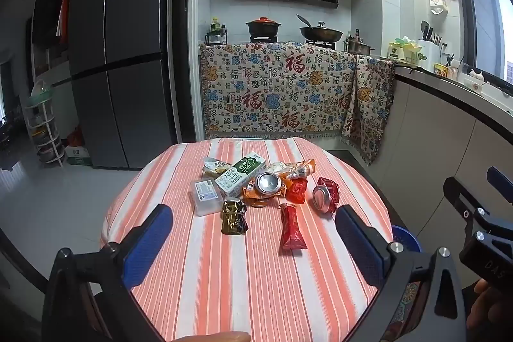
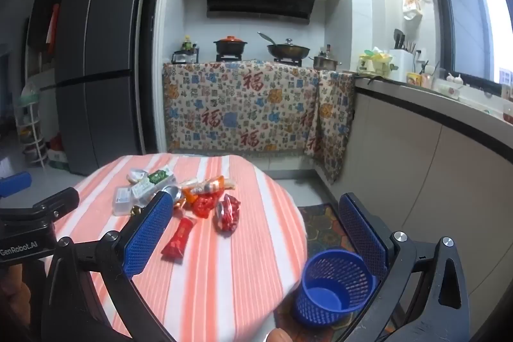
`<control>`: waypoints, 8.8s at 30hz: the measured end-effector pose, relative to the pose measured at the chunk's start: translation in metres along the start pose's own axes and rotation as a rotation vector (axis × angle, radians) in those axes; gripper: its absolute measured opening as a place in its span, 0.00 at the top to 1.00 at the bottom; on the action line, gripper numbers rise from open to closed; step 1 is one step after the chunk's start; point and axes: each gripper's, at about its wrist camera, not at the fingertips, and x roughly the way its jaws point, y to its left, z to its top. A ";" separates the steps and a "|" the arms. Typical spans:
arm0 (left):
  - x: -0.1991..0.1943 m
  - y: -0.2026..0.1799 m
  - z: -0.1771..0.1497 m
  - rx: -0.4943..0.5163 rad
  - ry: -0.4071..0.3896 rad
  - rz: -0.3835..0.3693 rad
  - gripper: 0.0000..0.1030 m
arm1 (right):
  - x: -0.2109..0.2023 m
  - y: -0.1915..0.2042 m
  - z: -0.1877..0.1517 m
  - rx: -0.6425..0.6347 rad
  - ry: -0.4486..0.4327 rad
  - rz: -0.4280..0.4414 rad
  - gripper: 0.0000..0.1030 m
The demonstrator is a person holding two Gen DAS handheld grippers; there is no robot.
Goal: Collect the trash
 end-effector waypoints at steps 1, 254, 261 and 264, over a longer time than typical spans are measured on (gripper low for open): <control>0.000 0.000 0.000 0.001 0.002 -0.001 0.00 | 0.000 0.001 0.000 0.000 -0.002 0.000 0.00; 0.358 -0.448 -0.096 0.308 0.671 -0.649 0.45 | 0.288 -0.372 -0.138 0.501 0.624 0.041 0.22; 0.336 -0.422 -0.082 0.241 0.621 -0.652 0.45 | 0.272 -0.378 -0.124 0.466 0.542 -0.038 0.18; 0.305 -0.398 -0.065 0.233 0.550 -0.641 0.45 | 0.266 -0.374 -0.113 0.410 0.501 -0.091 0.12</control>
